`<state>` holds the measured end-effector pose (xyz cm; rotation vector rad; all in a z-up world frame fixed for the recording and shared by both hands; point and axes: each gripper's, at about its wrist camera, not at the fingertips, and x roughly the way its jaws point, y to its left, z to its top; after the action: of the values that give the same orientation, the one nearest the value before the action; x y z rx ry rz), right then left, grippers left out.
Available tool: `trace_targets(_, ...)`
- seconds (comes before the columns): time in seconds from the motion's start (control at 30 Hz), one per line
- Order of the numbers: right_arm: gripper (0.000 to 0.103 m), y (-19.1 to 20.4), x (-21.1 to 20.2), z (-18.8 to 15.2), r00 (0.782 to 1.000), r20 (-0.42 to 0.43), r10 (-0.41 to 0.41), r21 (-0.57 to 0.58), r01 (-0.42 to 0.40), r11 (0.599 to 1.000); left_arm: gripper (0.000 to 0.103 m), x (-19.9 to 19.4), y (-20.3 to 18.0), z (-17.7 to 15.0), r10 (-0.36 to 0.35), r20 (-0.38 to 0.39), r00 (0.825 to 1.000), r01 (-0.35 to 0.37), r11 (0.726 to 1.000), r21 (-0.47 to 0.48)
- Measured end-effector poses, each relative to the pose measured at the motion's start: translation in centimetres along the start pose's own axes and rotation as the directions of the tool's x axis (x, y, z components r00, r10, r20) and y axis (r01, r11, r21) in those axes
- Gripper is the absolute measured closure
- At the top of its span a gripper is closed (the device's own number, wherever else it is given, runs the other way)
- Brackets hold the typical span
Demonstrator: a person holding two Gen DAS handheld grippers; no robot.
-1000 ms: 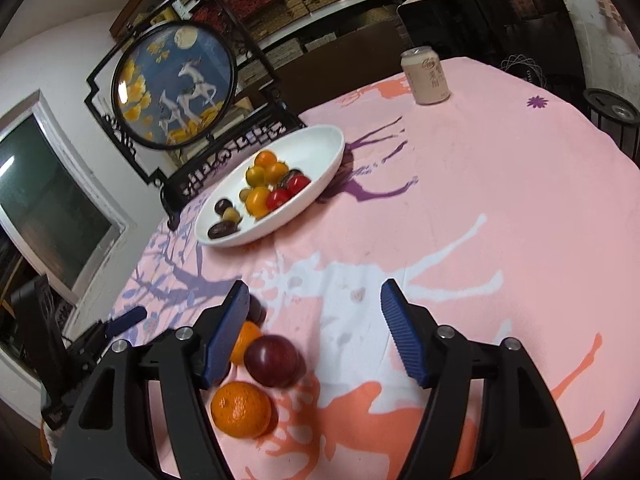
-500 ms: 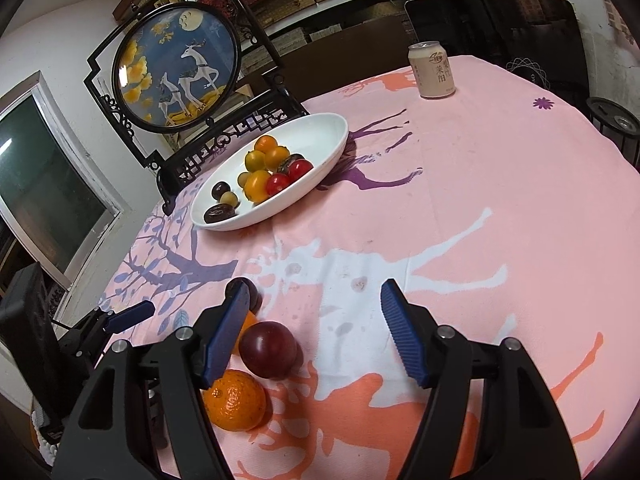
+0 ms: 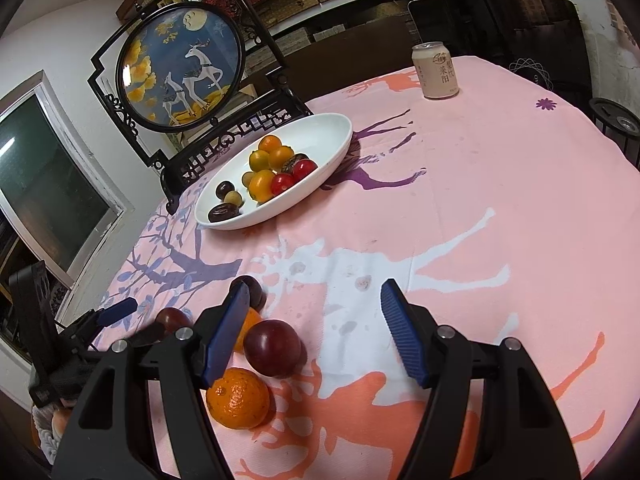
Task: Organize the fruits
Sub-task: 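Move both tools back to the remaining fruits, then grasp a dark red plum with the left tool while the right tool grasps another plum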
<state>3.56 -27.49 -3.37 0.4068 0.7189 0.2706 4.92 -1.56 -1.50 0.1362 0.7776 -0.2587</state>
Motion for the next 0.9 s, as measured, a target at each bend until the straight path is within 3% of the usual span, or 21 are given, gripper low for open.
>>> trace_targets(0.1, 0.034, 0.2, 0.0, -0.1, 1.0, -0.001, 0.002, -0.007, -0.002, 1.0, 0.004, 0.3, -0.7, -0.2, 0.004, -0.018, 1.0, -0.003, 0.999, 0.036)
trace_targets(0.27, 0.034, 0.2, 0.1, -0.2, 1.0, -0.007, 0.004, -0.013, -0.004, 1.0, 0.041, 0.9, 0.0, -0.2, -0.019, -0.046, 0.999, 0.019, 1.0, 0.002)
trace_targets(0.4, 0.034, 0.2, 0.3, -0.3, 1.0, -0.02, 0.007, -0.02, -0.007, 1.0, 0.056, 1.5, -0.8, -0.7, -0.031, -0.087, 0.996, 0.034, 0.999, 0.027)
trace_targets(0.5, 0.035, 0.5, 0.7, -0.6, 0.998, -0.053, 0.018, -0.037, -0.02, 0.999, 0.058, 1.5, -1.2, -1.0, -0.018, -0.087, 0.996, 0.023, 0.999, 0.049)
trace_targets(0.67, 0.05, 1.2, 1.9, -1.3, 0.99, -0.129, 0.048, -0.067, -0.057, 0.996, 0.059, 1.7, -0.7, -1.0, -0.025, -0.1, 0.995, 0.027, 0.999, 0.023)
trace_targets(0.9, 0.051, 1.8, 2.5, -1.8, 0.985, -0.159, 0.061, -0.085, -0.075, 0.994, 0.054, 1.9, -0.8, -1.0, -0.02, -0.111, 0.994, 0.023, 0.999, 0.03)
